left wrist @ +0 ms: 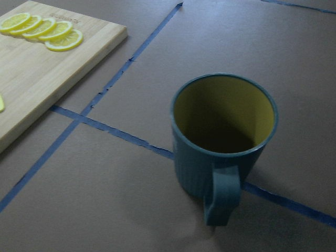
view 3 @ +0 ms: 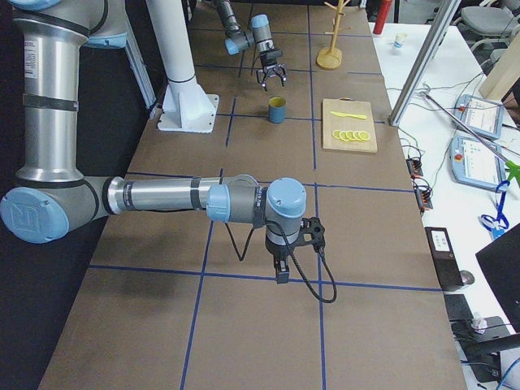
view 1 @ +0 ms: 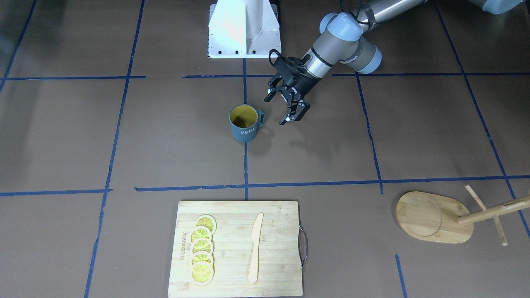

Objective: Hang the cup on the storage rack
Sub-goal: 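Reach the left gripper to the teal mug's rim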

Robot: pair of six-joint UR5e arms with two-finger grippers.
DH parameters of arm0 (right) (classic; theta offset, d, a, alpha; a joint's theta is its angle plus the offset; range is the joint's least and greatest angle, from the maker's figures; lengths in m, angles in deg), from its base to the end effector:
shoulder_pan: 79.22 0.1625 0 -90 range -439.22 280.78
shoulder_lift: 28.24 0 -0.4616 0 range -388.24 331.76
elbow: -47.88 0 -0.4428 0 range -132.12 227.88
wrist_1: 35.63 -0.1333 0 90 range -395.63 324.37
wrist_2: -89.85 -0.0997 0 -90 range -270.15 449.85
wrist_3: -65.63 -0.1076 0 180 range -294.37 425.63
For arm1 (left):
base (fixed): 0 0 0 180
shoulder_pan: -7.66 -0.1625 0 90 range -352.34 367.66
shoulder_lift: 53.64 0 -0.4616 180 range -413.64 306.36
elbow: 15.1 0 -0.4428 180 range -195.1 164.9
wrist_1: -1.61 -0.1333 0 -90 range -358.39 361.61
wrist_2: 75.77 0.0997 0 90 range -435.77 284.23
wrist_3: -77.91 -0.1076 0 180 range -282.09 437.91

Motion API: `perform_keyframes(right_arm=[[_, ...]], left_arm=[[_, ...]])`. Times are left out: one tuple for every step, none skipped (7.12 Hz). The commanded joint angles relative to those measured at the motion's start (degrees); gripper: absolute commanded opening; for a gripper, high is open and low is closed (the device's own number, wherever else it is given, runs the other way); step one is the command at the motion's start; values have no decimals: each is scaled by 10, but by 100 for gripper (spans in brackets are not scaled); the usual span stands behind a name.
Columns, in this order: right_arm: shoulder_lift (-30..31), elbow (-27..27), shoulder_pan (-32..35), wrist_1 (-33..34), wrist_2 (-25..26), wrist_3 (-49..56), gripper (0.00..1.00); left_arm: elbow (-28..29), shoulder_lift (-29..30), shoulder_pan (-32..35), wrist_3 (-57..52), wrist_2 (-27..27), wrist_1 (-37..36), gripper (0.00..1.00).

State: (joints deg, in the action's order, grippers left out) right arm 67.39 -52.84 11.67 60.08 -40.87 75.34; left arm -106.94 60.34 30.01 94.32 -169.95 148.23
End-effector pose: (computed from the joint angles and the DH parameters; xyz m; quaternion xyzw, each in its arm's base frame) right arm 0.0708 -0.4935 0.6652 0.0271 -0.3469 -0.0702 0.9349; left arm 0.6050 -0.3844 0.3067 0.4708 0.4613 0.3467 0.6674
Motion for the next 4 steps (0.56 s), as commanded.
perform_keyframes(right_arm=[[-7, 1, 0, -1, 0, -4, 100], [-12, 1, 1, 0, 1, -4, 100], [-15, 2, 1, -1, 1, -5, 100], [-18, 3, 1, 0, 1, -5, 100]], left_arm=[[41, 34, -9, 4, 6, 17, 99], [41, 42, -10, 4, 6, 17, 97], [48, 46, -10, 8, 11, 17, 93], [48, 48, -9, 14, 17, 17, 84]])
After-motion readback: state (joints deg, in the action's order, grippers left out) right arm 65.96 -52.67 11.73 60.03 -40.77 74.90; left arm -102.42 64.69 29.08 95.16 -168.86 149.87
